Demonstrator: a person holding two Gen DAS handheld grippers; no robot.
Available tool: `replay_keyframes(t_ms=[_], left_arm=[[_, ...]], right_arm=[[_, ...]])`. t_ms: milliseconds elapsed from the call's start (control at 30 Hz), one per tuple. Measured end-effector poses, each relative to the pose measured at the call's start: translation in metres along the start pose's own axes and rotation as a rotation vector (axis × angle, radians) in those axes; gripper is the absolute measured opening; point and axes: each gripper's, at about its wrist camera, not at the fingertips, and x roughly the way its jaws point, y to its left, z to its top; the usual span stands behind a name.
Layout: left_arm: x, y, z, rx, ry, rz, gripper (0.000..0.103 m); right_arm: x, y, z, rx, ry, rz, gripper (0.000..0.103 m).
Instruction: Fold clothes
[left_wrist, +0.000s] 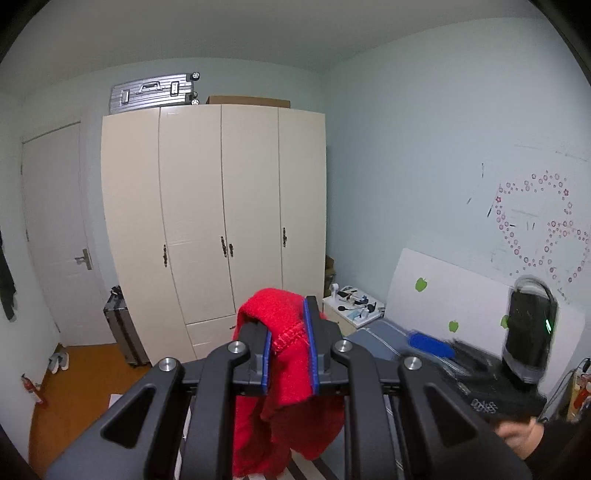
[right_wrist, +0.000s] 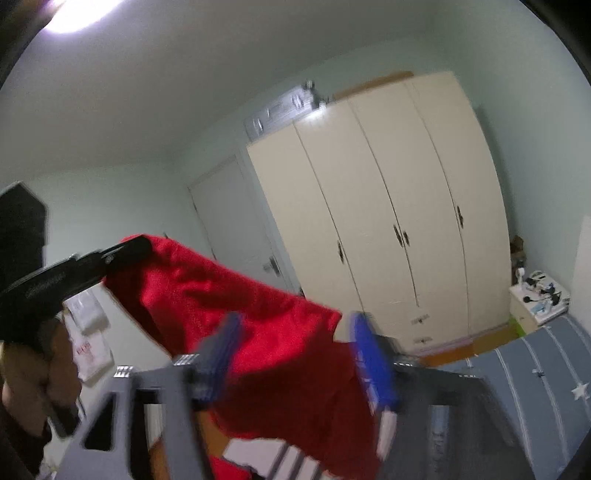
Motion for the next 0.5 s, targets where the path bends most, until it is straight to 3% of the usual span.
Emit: replay_keyframes(t_ms=[133, 167, 500], left_arm=[[0.004, 0.005, -0.003, -0.036, 0.009, -0.003, 0.013], [0.005, 0.005, -0.004, -0.043, 0.013, -0.002, 0.013], [0.004, -0.005, -0.011, -0.091, 0.022, 0.002, 0.013]], right_arm=[[-0.020, 0.010, -0.042, -0.101, -0.041, -0.014, 0.072], [-0.021, 0.015, -0.052, -0.121, -0.026, -0.015, 0.076], [-0.010, 0.051, -0.152, -0.157, 0.112, -0.019, 0.077]])
